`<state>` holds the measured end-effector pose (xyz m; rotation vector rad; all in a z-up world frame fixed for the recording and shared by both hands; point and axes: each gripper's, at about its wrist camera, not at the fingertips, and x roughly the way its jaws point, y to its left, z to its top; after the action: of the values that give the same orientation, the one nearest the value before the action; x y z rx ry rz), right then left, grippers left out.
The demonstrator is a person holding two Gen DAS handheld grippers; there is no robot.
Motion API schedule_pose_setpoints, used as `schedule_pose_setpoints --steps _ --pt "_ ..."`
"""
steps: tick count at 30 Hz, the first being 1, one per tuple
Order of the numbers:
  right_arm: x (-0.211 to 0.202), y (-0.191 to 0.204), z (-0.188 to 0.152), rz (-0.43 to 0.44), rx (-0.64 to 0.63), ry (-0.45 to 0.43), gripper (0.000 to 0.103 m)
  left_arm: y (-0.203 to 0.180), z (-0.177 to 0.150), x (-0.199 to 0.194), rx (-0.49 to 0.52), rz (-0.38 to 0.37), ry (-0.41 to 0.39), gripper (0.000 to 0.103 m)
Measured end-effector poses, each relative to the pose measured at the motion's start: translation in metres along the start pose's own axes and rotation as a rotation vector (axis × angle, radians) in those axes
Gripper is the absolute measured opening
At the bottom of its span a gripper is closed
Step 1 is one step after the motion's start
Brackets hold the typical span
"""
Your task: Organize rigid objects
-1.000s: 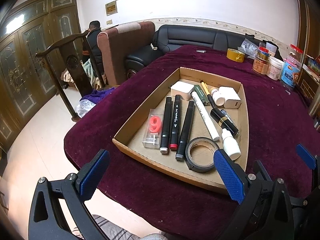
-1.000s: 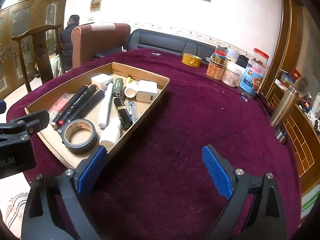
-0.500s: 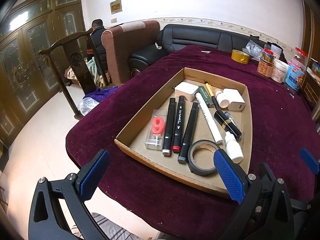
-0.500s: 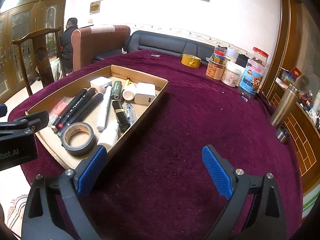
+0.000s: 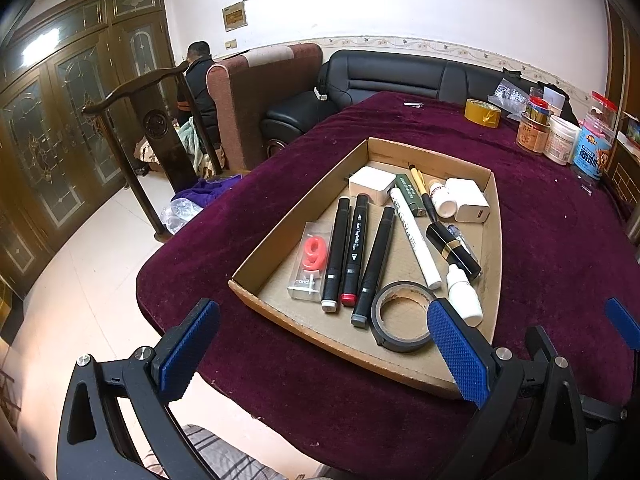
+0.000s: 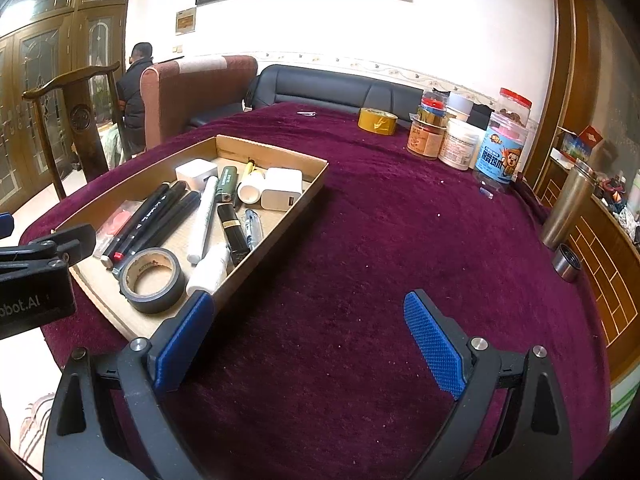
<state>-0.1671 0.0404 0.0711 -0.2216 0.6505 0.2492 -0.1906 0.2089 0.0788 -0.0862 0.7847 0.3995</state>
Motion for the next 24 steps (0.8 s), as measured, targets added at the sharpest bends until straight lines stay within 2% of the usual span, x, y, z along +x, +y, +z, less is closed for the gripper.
schedule_pose_setpoints --steps 24 --pt "0.006 0.027 0.001 -0.023 -0.102 0.029 0.097 0.004 0.000 -0.002 -0.008 -0.006 -0.005 0.102"
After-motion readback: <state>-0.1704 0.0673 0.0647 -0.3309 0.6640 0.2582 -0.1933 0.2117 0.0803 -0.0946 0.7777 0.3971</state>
